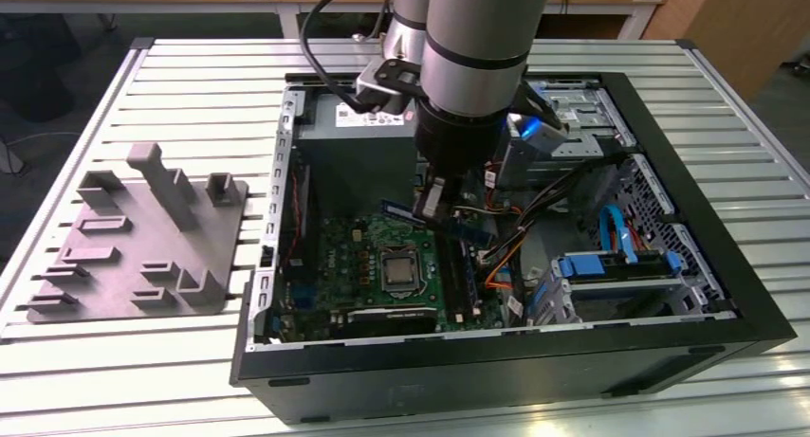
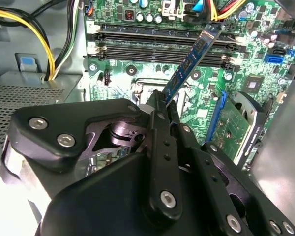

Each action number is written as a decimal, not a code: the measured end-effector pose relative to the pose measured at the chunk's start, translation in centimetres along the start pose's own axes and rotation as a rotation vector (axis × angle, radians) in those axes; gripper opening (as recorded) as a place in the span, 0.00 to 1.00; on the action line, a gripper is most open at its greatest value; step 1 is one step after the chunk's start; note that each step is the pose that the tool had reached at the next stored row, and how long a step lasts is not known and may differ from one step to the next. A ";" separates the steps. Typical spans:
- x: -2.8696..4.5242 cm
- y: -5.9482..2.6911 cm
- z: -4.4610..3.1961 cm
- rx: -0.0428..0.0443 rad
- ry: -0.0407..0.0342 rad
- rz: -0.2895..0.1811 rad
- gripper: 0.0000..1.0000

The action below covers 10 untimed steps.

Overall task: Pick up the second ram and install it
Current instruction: 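Insert the second ram into the second slot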

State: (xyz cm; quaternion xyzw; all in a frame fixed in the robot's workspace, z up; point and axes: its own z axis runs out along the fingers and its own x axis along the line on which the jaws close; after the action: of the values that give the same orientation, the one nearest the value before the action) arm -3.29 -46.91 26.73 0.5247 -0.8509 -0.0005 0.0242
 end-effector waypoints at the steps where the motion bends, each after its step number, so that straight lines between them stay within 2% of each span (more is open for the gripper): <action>1: 0.00 0.00 0.01 0.0002 0.0007 0.005 0.14; 10: 0.00 0.00 0.06 0.0017 0.0063 0.052 0.14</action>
State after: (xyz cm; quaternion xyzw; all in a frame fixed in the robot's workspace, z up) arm -3.29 -46.91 26.67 0.5023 -0.8643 0.0025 0.0264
